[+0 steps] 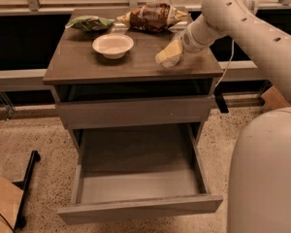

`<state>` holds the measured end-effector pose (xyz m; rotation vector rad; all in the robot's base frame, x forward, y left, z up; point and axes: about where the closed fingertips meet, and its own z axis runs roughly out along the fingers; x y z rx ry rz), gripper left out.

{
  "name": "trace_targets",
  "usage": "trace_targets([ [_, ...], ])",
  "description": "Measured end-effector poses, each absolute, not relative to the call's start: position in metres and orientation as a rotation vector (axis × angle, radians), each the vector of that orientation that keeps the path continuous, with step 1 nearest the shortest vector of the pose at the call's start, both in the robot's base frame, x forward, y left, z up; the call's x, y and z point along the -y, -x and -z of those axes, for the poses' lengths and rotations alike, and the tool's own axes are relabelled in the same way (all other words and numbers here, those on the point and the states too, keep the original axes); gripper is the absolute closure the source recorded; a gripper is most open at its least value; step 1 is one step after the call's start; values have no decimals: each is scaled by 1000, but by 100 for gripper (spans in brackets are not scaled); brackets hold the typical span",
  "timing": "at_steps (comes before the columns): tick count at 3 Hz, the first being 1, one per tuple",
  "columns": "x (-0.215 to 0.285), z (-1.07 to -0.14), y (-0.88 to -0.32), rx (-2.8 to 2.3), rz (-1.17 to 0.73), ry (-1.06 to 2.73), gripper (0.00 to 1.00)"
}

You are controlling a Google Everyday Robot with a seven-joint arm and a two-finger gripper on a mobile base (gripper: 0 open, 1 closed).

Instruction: Place water bottle into middle drawer

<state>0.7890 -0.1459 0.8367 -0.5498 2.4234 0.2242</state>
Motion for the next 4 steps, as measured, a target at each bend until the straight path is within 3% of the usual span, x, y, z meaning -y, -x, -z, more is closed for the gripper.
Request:
trace_targets([
  [1,142,-828,-807,-2435,-223,521,17],
  [3,136,-847,-810,-2410,-138,566,63],
  [4,134,-875,-798,-2365,-81,628,94],
])
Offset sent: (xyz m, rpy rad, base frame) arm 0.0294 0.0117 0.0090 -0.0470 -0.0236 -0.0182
